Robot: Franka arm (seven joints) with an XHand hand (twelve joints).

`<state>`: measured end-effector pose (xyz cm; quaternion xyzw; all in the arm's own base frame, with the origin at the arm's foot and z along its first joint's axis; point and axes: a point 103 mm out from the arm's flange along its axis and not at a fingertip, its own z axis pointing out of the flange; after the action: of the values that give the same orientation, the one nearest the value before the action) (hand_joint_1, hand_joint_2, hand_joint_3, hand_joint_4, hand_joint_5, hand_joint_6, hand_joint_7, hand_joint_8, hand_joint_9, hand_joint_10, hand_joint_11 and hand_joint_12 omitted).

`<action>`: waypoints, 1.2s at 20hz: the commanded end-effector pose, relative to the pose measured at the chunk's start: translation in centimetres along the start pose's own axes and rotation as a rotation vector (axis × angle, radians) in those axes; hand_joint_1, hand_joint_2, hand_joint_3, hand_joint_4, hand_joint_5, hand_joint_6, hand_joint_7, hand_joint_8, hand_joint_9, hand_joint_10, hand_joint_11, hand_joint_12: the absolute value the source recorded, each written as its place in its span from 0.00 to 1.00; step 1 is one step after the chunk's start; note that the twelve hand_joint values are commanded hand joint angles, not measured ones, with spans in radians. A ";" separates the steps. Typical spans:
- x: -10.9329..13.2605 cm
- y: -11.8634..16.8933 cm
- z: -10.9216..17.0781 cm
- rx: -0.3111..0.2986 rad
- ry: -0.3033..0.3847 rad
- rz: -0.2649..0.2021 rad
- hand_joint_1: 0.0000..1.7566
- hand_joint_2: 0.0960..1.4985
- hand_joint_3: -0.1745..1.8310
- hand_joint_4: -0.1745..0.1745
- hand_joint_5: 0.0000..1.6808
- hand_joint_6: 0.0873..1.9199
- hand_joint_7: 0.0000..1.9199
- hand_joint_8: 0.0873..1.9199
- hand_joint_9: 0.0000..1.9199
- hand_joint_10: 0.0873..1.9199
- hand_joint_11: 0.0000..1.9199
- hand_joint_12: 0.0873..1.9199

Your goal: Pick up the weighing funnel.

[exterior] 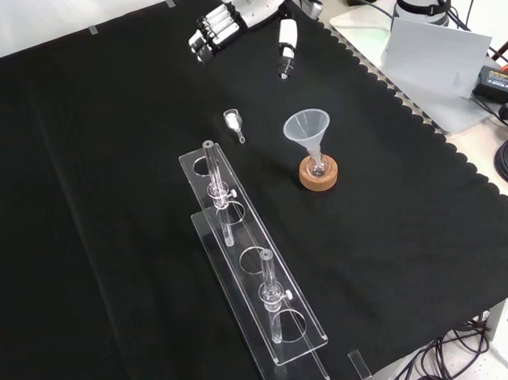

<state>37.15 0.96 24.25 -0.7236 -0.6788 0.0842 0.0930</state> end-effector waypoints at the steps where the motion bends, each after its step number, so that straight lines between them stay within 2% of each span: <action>1: -2.1 -0.6 2.0 -0.049 0.041 0.034 0.23 0.42 0.09 0.64 0.00 0.00 0.00 0.00 0.01 0.00 0.00 0.34; 6: -1.8 -0.3 3.0 -0.053 0.057 0.027 0.24 0.43 0.09 0.63 0.00 0.00 0.01 0.00 0.02 0.00 0.00 0.38; 13: -1.7 0.3 4.4 -0.129 0.098 0.052 0.28 0.44 0.09 0.61 0.00 0.00 0.04 0.00 0.04 0.00 0.00 0.44; 16: -1.8 0.8 4.4 -0.131 0.101 0.046 0.28 0.44 0.09 0.60 0.00 0.00 0.05 0.00 0.01 0.09 0.00 0.48; 19: -2.4 1.6 4.9 -0.134 0.099 0.019 0.29 0.45 0.09 0.60 0.00 0.00 0.05 0.00 0.00 0.14 0.00 0.49; 21: -2.9 2.0 5.3 -0.110 0.083 -0.007 0.29 0.45 0.09 0.60 0.00 0.00 0.05 0.00 0.00 0.15 0.00 0.49; 24: -3.8 2.3 5.2 -0.106 0.055 -0.056 0.29 0.45 0.09 0.60 0.00 0.00 0.05 0.00 0.00 0.15 0.00 0.49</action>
<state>37.13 -1.39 18.98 -0.7344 -0.6739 0.0144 0.0800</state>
